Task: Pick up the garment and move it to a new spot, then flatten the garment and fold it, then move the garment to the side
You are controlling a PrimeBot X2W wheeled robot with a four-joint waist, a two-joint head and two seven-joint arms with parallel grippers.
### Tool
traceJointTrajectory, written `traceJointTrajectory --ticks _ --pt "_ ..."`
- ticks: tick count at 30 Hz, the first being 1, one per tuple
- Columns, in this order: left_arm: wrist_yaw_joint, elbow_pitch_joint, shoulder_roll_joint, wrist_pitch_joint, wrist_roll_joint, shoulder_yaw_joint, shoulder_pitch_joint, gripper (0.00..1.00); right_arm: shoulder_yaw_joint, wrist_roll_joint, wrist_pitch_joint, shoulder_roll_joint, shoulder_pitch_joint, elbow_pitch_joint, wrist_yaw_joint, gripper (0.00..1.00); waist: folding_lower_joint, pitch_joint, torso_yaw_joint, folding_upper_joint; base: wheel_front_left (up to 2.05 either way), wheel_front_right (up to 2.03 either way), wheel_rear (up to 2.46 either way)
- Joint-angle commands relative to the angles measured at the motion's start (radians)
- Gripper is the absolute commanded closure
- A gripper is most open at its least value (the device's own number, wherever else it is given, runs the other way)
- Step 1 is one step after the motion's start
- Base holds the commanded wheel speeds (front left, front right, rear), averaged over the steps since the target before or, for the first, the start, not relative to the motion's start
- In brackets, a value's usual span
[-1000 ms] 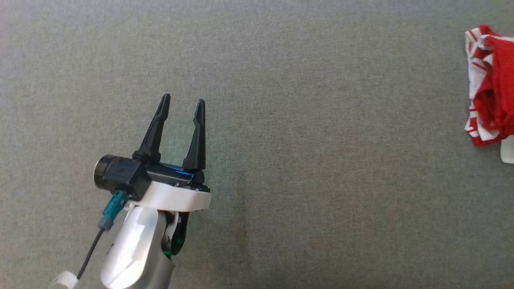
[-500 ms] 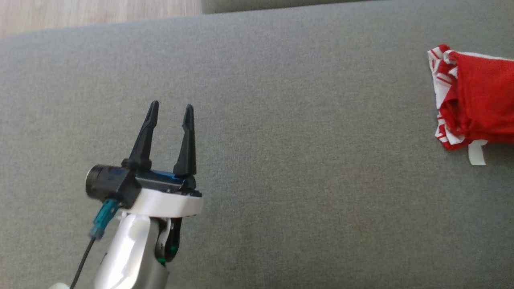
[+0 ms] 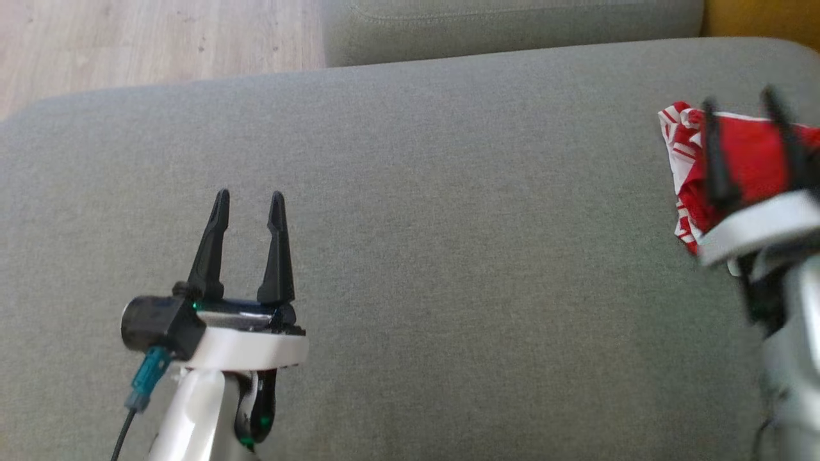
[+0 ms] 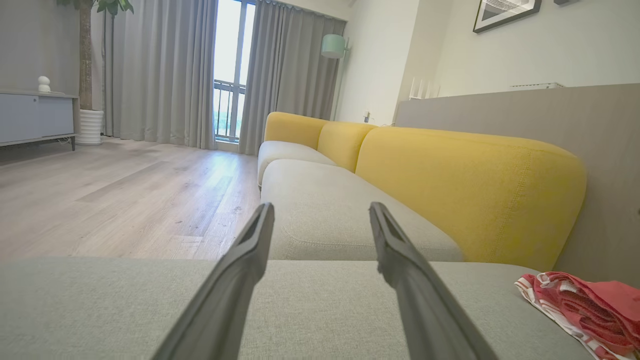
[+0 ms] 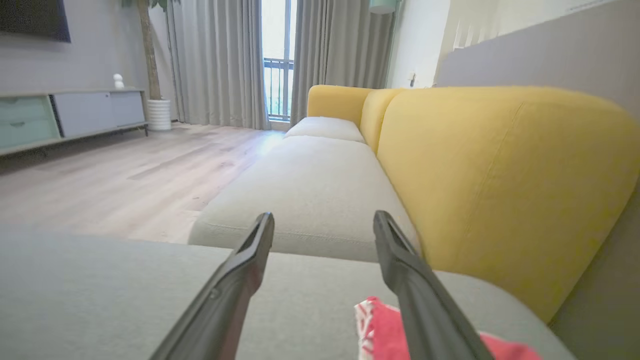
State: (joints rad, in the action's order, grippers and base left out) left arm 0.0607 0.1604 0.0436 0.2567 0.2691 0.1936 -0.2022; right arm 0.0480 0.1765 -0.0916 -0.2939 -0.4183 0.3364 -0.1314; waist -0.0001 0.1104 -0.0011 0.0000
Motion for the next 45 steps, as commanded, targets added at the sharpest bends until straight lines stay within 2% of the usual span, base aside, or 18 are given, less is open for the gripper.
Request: traceJointTrajectory --ticks 1,5,10,21,45 --pt "-0.007 -0.034 0.007 0.005 0.011 -0.037 -0.008 0.0 -0.004 0.007 -0.023 0.038 0.029 -0.049 0.001 0.0 0.0001 -0.009 0.003 0.0 0.0 0.0 0.0" --pt "-0.017 -0.024 0.007 0.005 0.029 -0.038 0.02 0.0 -0.035 -0.002 -0.067 0.166 0.133 -0.056 0.001 0.0 0.0001 -0.025 0.007 0.0 0.0 0.0 0.0" --pt "-0.025 -0.004 0.007 0.005 0.056 -0.041 0.051 0.0 -0.082 -0.005 -0.124 0.234 0.222 -0.041 0.001 0.0 0.0001 -0.037 0.008 0.0 0.0 0.0 0.0" --pt "-0.017 -0.024 0.007 0.005 0.069 -0.07 0.07 0.0 -0.049 0.027 -0.16 0.243 0.242 -0.042 0.001 0.0 0.0001 -0.037 0.005 0.0 0.0 0.0 0.0" --pt "-0.022 -0.039 0.007 0.005 0.097 -0.093 0.09 0.0 -0.037 0.031 -0.168 0.244 0.244 -0.034 0.001 0.0 0.0001 -0.057 0.01 0.0 0.0 0.0 0.0"
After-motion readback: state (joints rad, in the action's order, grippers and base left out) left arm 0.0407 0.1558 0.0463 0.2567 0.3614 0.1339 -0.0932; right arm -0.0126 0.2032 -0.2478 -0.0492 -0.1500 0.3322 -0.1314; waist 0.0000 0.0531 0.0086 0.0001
